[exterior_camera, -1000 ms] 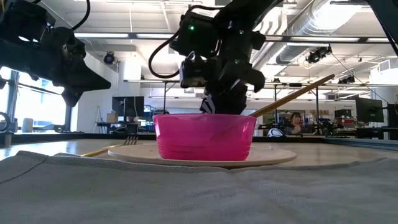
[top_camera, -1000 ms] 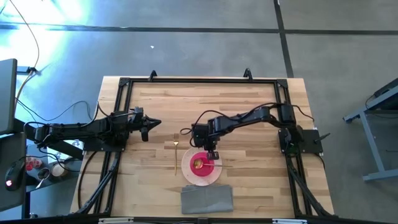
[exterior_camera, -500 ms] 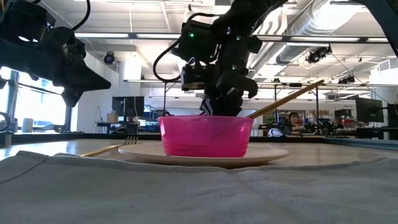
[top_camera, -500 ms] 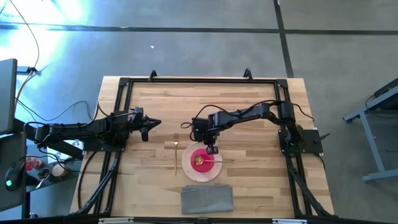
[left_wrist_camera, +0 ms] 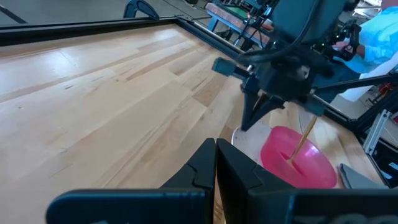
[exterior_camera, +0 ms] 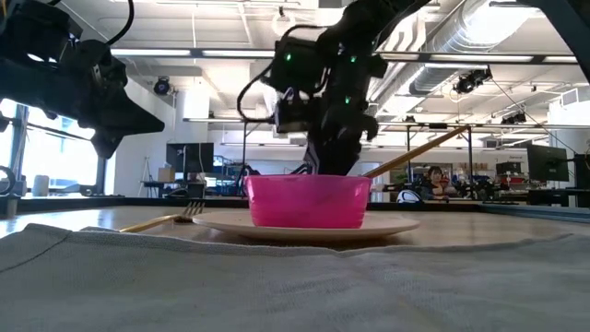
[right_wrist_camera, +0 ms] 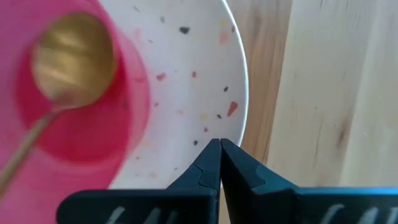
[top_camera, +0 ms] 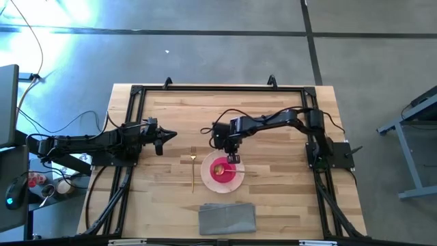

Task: Set table place
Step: Adjust the white plate, then return to Home Position

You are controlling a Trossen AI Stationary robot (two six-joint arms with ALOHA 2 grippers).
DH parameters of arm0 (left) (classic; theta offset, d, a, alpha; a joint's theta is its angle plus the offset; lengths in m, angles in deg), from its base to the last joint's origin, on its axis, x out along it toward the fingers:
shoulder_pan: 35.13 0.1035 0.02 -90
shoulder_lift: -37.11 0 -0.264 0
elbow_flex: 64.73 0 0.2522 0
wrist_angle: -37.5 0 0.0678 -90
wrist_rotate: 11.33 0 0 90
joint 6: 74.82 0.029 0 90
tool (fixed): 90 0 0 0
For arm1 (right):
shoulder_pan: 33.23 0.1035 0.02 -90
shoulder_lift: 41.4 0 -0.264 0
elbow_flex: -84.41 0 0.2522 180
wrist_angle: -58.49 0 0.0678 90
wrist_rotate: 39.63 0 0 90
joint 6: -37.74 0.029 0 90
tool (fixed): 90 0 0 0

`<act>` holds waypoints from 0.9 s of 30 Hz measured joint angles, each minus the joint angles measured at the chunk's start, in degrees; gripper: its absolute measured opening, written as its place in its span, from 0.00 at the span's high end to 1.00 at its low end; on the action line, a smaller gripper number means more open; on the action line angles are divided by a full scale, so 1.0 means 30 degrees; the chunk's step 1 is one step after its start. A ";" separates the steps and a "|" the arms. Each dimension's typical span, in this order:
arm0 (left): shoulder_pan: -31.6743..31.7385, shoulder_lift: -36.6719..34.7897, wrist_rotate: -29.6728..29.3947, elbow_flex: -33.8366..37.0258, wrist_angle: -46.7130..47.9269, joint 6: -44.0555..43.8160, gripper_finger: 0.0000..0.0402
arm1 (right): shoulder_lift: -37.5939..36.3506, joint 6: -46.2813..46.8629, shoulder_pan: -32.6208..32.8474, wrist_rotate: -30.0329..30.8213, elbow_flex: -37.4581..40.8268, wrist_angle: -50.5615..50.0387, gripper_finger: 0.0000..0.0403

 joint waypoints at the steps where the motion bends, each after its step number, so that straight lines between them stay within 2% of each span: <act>1: -0.0005 0.0002 0.0000 0.0000 0.0000 0.0029 0.99 | -0.0247 0.0213 0.0000 -0.0073 0.0004 -0.0146 1.00; 4: 0.0003 0.0004 0.0294 0.0000 0.0014 0.0293 0.99 | -0.1399 0.0616 -0.0125 -0.0320 0.0083 -0.0162 1.00; 7: 0.0003 0.0001 0.0434 0.0000 0.0077 0.0362 0.99 | -0.3246 0.1450 -0.0557 -0.0394 0.1610 0.1822 1.00; 11: -0.0004 -0.0003 0.0445 0.0000 0.0102 0.0593 0.99 | -0.7032 0.4054 -0.1309 -0.0170 0.6434 0.6442 1.00; 15: -0.0003 -0.0003 0.0374 0.0000 0.0095 0.0857 0.99 | -1.1931 0.6512 -0.1762 0.0393 1.2284 1.1048 1.00; 19: 0.0002 -0.0003 0.0020 0.0000 0.0043 0.0857 0.99 | -1.6944 0.7681 -0.2183 0.1548 1.7267 1.5137 1.00; 27: -0.0003 -0.0003 -0.0396 0.0005 -0.0042 0.0483 0.99 | -2.5634 0.8216 -0.2734 0.1844 2.4588 1.8932 1.00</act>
